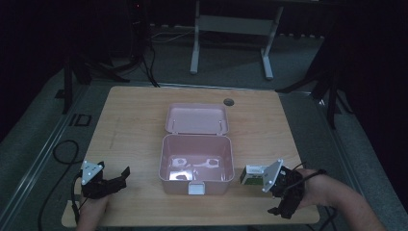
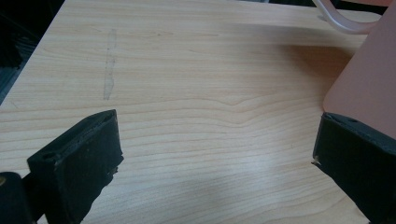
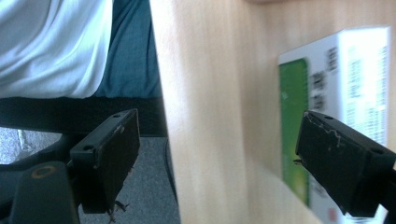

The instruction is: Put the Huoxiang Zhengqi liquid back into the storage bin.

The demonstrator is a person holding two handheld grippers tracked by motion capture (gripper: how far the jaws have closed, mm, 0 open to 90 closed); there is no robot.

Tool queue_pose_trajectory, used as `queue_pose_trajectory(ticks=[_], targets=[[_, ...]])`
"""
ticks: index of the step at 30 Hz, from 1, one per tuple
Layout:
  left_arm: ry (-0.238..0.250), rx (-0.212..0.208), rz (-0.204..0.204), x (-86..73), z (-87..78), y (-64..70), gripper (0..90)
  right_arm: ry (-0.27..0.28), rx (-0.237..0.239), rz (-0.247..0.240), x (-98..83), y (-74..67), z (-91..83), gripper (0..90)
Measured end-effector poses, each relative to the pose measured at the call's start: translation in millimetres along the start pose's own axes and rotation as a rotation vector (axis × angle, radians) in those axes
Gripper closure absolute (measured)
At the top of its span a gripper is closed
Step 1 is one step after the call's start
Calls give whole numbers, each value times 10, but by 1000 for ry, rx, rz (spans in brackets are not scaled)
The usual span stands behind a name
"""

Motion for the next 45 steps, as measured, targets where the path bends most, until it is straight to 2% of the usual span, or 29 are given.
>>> queue_pose_trajectory(ticks=[8,14,19,24,29,38,45], targets=[[-9,-7,5,-3,1,9,14,-23,-13,-2,65,295,-101,136],[-10,-8,1,-4,1,4,14,-55,-10,9,66,505,-22,137],[-7,-11,1,-3,5,9,14,-98,-10,-11,44,627,61,157],[-8,-11,7,-4,6,11,14,-111,4,-11,12,720,149,213],[-10,-10,3,-3,14,10,14,-126,24,-19,2,771,236,228],[-9,-11,8,-3,8,8,14,-214,47,-17,-94,906,409,247],[-10,-10,7,-3,12,9,14,-217,52,5,-178,950,458,335]])
Point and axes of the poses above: each handheld gripper's, and its own axes: z roughly forward along the jaws, x roughly out of its top, y roughly to its right, the point moved 1 cm from there along z, roughly forward along the jaws, and after that the axes turned 14 degrees about -z, right-handed, at the moved point
